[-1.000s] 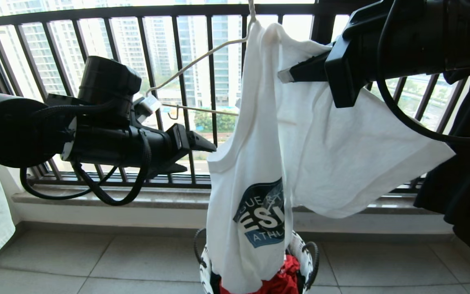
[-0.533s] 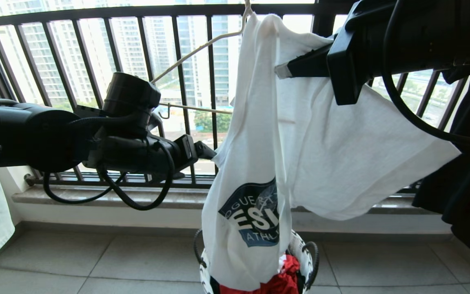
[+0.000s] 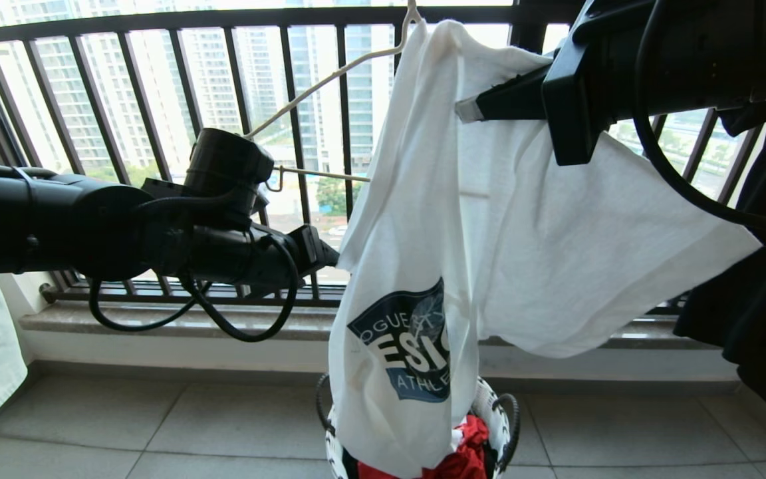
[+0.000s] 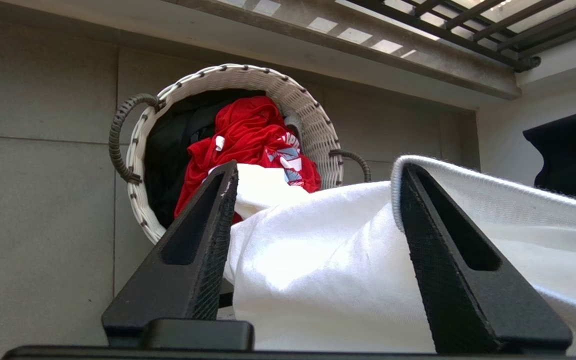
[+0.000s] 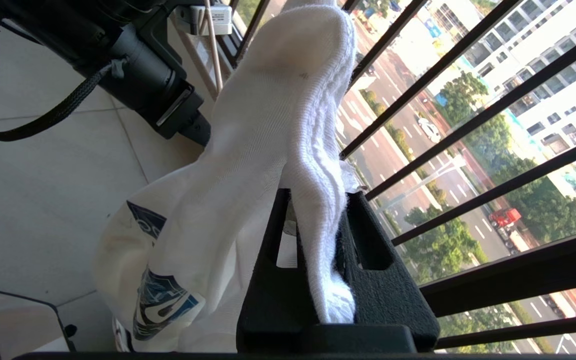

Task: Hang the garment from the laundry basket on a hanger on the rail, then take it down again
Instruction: Hang the clothes on the clothes rack

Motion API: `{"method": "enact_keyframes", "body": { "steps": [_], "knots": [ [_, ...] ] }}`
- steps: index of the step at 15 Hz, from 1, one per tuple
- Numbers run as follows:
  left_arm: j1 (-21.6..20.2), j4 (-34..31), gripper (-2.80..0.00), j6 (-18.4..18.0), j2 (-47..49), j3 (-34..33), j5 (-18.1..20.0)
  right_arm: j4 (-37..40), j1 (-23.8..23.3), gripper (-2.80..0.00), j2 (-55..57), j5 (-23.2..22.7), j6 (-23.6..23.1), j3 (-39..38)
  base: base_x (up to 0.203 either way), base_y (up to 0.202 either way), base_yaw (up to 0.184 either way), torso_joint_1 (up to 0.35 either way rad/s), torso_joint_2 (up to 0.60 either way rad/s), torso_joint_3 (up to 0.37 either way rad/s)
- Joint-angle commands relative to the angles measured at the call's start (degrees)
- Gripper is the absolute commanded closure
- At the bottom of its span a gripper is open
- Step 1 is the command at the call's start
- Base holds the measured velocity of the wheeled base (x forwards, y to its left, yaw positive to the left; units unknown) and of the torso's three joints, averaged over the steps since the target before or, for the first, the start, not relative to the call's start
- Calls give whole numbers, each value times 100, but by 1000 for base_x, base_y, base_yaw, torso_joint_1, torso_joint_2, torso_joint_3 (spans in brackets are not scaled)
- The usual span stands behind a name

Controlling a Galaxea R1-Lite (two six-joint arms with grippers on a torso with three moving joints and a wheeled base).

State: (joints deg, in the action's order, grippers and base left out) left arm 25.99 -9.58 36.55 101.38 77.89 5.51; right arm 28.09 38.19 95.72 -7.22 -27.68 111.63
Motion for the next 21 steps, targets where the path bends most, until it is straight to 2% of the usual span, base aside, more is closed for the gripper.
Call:
{"method": "enact_keyframes", "body": {
  "steps": [1, 5, 11, 18, 21],
  "knots": [
    [-42, -9, 0, 28, -31, 0, 3, 13, -50, 0, -9, 1, -18, -1, 0, 0, 0, 0, 0, 0],
    [-215, -8, 0, 28, -45, 87, 3, 36, -384, 0, 1, -15, -18, -24, 0, 0, 0, 0, 0, 0],
    [-657, -9, 0, -52, 19, 245, 11, 61, -645, 0, -151, -33, -10, -197, 0, 0, 0, 0, 0, 0],
    [-1035, -9, 0, -86, 59, 446, 37, 48, -874, 0, -255, -120, -32, -666, 0, 0, 0, 0, 0, 0],
    [-1033, -21, 0, -69, -126, 447, 59, 23, -860, 0, -138, -142, -113, -900, 0, 0, 0, 0, 0, 0]
  ]
}}
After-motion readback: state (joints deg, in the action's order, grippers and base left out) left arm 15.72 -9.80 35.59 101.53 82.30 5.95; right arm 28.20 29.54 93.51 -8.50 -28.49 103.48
